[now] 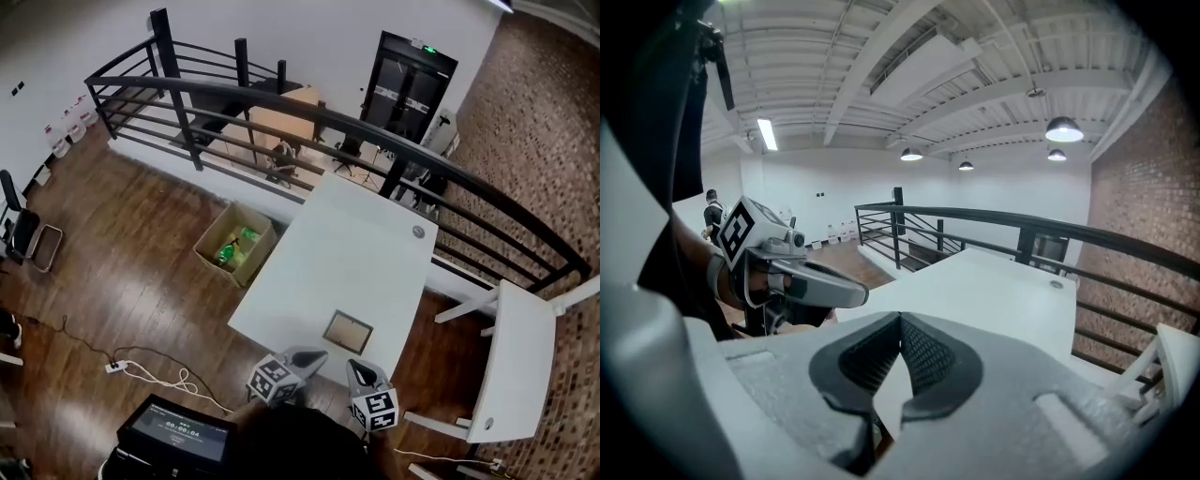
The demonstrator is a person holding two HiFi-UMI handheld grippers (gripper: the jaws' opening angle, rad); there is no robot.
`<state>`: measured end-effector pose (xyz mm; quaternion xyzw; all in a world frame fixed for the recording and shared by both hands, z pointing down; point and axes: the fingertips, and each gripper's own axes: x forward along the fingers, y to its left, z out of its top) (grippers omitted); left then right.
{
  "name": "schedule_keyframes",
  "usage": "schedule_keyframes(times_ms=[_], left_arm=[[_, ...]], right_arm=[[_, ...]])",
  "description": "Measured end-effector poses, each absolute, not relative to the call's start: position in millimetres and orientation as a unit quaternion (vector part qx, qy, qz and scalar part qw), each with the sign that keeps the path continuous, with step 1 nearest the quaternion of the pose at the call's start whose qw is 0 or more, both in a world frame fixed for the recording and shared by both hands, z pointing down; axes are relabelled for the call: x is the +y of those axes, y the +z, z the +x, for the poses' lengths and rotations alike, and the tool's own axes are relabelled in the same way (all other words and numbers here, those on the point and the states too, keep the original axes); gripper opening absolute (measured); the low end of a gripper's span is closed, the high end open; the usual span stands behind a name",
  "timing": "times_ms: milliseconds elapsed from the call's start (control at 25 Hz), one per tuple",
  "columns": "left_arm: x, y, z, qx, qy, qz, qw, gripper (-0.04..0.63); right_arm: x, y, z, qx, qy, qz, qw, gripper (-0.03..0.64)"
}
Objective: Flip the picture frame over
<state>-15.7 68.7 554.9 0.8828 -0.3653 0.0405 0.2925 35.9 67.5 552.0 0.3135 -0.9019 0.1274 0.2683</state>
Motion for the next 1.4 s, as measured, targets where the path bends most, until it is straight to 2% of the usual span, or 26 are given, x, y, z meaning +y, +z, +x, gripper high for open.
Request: schedule_keyframes(times_ms=[280,560,920,1400], left_arm=[[51,560,-59,-0.378,0.025,0.876,0.297,0.014],[42,559,-73,-0.361,0.03,0.88,0.306,0.014],[20,575,-67,-0.356,0.026,0.879,0.317,0.014],[-9,589,-40,-0.33,0.096,0.885,0.314,0.014]], right_arm=[[54,553,-6,-0.903,0.124,0.303,0.278,-0.008],[55,556,-22,-0.899,0.127,0.303,0.289,-0.008],[56,563,7,-0.878,0.155,0.347,0.29,-0.008],[9,588,41,-0.863,0.195,0.371,0.283,-0.008]])
